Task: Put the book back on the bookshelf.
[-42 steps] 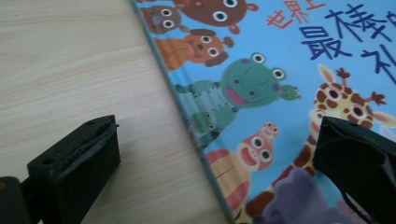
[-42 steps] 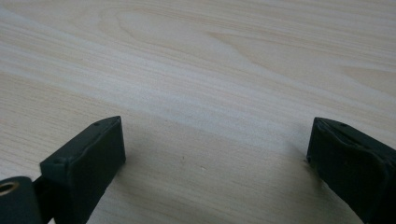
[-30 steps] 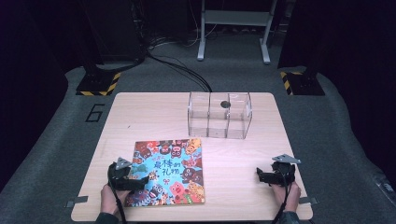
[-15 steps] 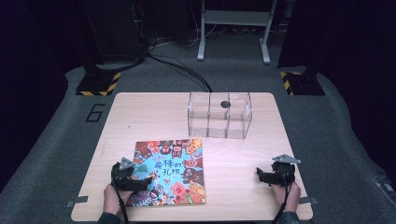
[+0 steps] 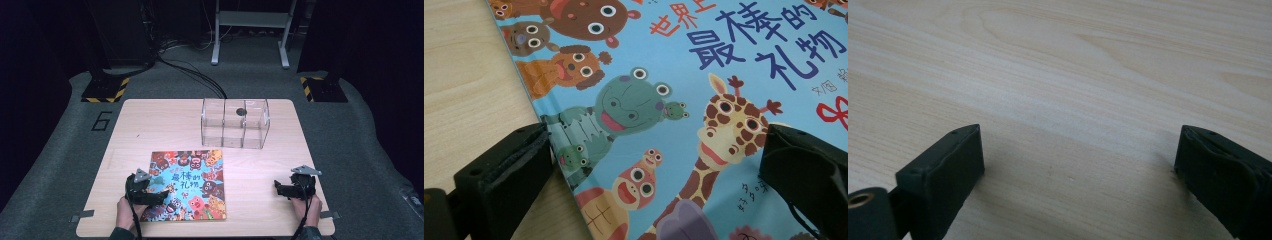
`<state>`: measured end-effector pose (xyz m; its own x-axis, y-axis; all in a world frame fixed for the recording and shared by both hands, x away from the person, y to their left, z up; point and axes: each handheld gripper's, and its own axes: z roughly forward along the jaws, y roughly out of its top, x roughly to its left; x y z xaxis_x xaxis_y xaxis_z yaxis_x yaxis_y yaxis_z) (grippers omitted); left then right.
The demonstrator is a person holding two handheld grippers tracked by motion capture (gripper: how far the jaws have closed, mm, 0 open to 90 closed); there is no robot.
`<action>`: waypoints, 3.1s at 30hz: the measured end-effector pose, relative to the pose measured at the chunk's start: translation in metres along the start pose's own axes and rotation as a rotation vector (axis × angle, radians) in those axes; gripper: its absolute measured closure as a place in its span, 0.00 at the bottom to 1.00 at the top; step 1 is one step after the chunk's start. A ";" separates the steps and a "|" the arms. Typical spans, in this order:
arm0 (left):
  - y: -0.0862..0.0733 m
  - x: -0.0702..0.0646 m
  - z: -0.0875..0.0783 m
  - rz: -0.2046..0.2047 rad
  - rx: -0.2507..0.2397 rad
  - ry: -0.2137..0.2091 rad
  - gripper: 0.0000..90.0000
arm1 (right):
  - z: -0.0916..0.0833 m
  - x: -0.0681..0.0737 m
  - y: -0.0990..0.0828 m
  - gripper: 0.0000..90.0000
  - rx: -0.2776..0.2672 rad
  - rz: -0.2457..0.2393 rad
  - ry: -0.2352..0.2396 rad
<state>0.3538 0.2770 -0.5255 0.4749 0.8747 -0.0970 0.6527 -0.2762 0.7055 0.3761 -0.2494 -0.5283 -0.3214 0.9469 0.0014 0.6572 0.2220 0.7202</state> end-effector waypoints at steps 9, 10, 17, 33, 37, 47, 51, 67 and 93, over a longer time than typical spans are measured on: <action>0.002 -0.005 0.002 0.014 0.005 -0.014 0.01 | 0.000 0.012 0.002 0.01 -0.003 0.007 0.065; 0.002 -0.005 0.002 0.031 0.014 -0.016 0.01 | 0.000 0.015 0.004 0.01 0.001 -0.004 0.077; 0.004 -0.008 0.003 0.038 0.022 -0.023 0.01 | -0.003 0.037 0.018 0.02 0.014 -0.027 0.169; 0.008 -0.022 0.010 0.067 0.013 -0.058 0.02 | 0.004 0.091 0.054 0.06 0.057 -0.108 0.337; 0.009 -0.024 0.011 0.070 0.018 -0.065 0.02 | 0.011 0.101 0.057 0.07 0.082 -0.128 0.358; 0.012 -0.029 0.016 0.092 0.014 -0.084 0.02 | 0.026 0.117 0.065 0.15 0.151 -0.145 0.392; 0.013 -0.032 0.017 0.091 0.018 -0.091 0.02 | 0.031 0.120 0.067 0.17 0.187 -0.141 0.401; 0.019 -0.039 0.023 0.130 0.030 -0.114 0.02 | 0.036 0.114 0.069 0.29 0.232 -0.127 0.403; 0.022 -0.044 0.027 0.146 0.027 -0.122 0.02 | 0.034 0.108 0.070 0.45 0.258 -0.106 0.374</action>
<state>0.3637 0.2217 -0.5244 0.6326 0.7703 -0.0810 0.5867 -0.4083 0.6993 0.4105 -0.1242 -0.5010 -0.5887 0.7774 0.2217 0.7404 0.4084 0.5339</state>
